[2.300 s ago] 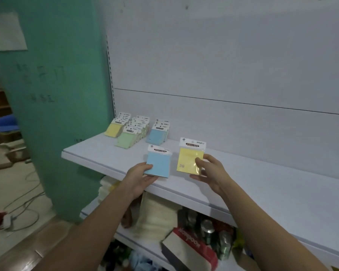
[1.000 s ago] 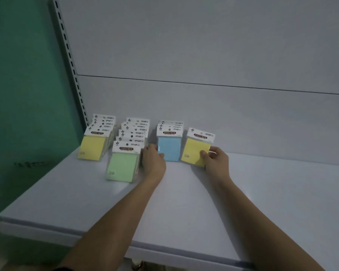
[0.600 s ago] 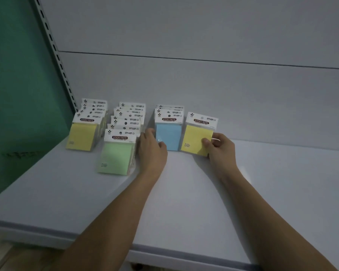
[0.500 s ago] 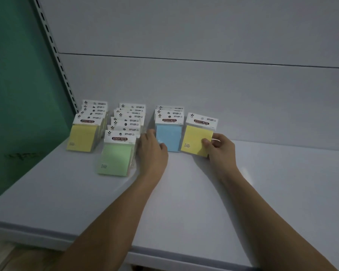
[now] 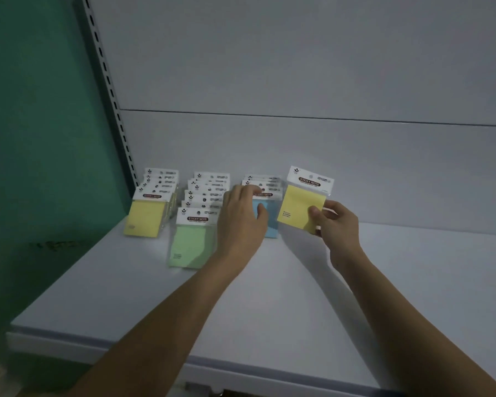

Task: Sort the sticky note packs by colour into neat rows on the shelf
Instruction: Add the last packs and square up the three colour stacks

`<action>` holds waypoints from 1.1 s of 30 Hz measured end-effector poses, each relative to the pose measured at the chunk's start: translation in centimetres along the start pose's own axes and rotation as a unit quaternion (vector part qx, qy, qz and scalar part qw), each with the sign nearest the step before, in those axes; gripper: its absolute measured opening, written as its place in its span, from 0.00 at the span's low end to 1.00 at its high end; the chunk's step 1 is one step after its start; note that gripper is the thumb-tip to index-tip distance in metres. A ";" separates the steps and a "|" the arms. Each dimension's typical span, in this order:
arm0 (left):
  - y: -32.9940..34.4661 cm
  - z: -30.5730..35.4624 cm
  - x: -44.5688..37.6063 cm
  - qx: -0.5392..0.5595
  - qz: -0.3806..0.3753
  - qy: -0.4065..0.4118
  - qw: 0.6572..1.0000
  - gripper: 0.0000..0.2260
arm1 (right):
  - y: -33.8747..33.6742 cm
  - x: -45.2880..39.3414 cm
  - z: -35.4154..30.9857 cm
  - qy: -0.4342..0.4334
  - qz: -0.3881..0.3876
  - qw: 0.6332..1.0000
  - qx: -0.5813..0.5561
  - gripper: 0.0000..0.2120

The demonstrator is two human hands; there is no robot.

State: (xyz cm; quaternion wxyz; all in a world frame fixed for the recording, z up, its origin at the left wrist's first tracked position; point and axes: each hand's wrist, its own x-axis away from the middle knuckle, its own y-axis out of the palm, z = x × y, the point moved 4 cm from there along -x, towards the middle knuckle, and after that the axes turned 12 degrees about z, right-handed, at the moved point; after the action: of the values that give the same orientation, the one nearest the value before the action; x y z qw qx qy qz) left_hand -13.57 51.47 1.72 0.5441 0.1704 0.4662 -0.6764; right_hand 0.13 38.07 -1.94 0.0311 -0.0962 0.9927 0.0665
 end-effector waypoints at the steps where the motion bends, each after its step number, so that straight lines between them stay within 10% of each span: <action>1: -1.1 -0.6 -0.5 -0.006 -0.001 0.008 1.000 0.12 | 0.6 0.4 -0.7 -0.004 -0.002 1.000 -0.004 0.06; 16: -17.1 -21.8 4.0 -0.173 -0.262 0.002 0.949 0.20 | 23.8 15.4 -0.4 -0.059 -0.118 0.988 0.082 0.06; 33: -17.3 -23.1 4.4 -0.168 -0.245 0.013 0.955 0.19 | 30.0 18.6 2.1 -0.216 -0.021 0.876 0.430 0.15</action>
State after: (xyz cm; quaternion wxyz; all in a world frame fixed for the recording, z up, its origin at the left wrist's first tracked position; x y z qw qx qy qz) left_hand -36.97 67.29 -5.57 0.3760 -0.0339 0.6076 -0.6988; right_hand -23.86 64.08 -1.64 0.2844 -0.0778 0.8898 -0.3482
